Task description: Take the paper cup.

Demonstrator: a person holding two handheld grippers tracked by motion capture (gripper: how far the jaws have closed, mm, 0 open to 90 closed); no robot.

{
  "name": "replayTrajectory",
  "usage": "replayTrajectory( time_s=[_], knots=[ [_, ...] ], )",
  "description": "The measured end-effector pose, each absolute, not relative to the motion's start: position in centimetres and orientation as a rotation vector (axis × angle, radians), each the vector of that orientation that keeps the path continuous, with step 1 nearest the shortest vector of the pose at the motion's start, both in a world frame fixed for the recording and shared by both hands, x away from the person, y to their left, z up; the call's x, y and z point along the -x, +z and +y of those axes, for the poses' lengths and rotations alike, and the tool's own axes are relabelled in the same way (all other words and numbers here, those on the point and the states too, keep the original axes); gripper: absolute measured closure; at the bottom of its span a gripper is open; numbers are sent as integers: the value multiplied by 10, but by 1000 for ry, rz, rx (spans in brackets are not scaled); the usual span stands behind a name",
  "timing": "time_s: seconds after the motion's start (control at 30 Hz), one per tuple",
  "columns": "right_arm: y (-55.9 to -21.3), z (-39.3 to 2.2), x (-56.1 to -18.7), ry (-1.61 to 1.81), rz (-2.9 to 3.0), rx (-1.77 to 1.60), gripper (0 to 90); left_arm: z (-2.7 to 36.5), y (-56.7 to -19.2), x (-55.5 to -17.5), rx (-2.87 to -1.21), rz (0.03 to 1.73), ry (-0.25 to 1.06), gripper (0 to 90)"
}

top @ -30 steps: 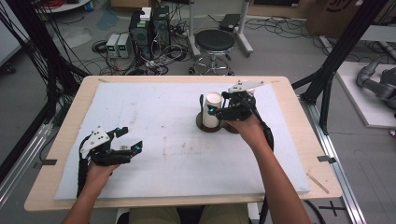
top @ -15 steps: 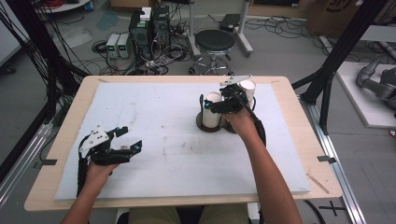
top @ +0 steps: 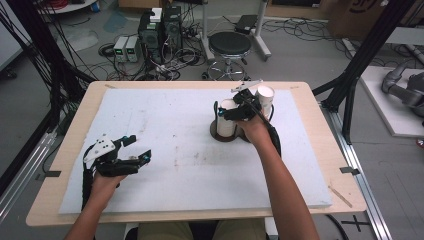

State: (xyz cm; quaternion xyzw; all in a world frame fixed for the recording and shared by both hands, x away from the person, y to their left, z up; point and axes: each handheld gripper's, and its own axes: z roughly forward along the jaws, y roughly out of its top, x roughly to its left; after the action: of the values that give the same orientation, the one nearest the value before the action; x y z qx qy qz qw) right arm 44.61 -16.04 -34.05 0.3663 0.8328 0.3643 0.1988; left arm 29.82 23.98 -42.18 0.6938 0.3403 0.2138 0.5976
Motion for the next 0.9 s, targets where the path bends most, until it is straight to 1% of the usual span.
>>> replayTrajectory(
  time_s=[0.03,0.07,0.27,0.63,0.9],
  knots=[
    [-341,-160,-446,1019,2329,-1025,325,240,-422,-298,-1607,791,496,160],
    [-340,-161,-447,1013,2327,-1032,346,240,-422,-298,-1609,790,495,160],
    [-337,-163,-447,1035,2324,-1040,363,241,-422,-298,-1607,789,496,160],
    [-311,-169,-441,1099,2299,-1015,377,240,-421,-298,-1605,784,490,160],
    [-287,-180,-425,1211,2269,-965,380,240,-421,-297,-1599,779,477,160]
  ],
)
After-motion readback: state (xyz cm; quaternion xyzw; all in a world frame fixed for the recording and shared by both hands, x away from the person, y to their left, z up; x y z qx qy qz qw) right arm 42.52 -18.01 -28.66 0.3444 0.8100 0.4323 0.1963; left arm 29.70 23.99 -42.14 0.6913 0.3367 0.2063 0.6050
